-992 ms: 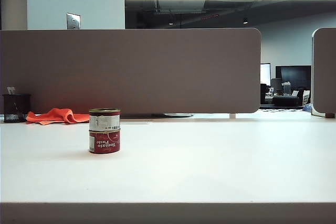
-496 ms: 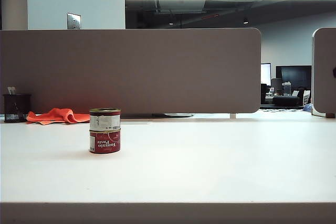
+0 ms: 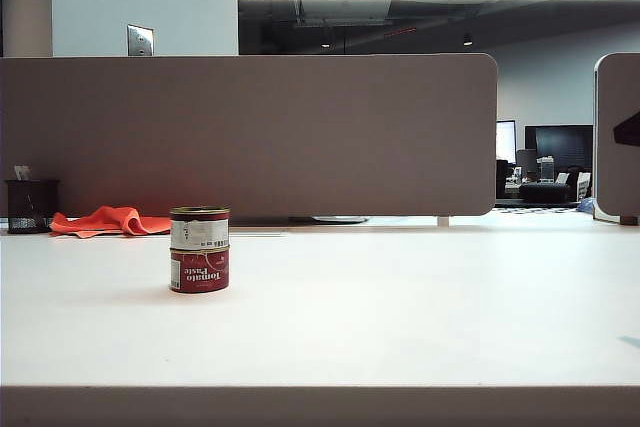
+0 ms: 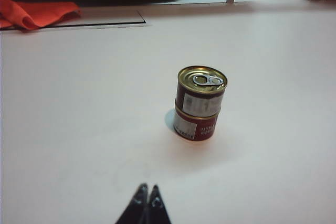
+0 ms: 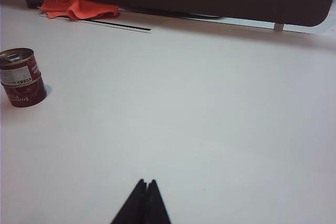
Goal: Stack a can of tomatoes on the right onto the can of tomatoes on the left.
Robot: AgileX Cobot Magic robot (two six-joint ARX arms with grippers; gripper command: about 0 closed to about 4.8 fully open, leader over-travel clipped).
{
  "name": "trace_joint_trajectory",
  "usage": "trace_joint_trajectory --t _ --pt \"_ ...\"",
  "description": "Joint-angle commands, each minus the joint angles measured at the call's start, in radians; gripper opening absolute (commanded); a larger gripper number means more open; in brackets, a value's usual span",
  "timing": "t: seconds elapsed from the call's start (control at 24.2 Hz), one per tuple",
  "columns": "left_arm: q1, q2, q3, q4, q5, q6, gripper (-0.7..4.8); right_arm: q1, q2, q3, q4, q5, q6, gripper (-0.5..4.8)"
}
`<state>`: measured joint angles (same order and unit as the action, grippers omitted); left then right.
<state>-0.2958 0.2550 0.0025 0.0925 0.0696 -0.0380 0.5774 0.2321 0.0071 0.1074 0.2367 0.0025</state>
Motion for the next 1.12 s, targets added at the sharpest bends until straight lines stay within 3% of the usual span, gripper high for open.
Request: trace_joint_trajectory --t 0.04,0.37,0.7,1.12 --pt "0.003 0.000 0.004 0.000 -0.003 0.000 -0.05 0.000 0.001 -0.006 0.017 -0.033 0.004 0.01" --pt "0.002 -0.003 0.004 -0.003 -0.002 0.000 -0.05 0.000 0.000 -0.005 0.017 -0.033 0.004 0.01" --pt "0.003 -0.185 0.004 -0.010 -0.003 0.000 -0.05 -0.016 -0.179 -0.006 -0.058 -0.033 0.004 0.01" --pt "0.036 -0.252 0.004 0.035 0.001 0.000 -0.05 -0.207 -0.233 -0.006 -0.041 -0.033 0.004 0.01"
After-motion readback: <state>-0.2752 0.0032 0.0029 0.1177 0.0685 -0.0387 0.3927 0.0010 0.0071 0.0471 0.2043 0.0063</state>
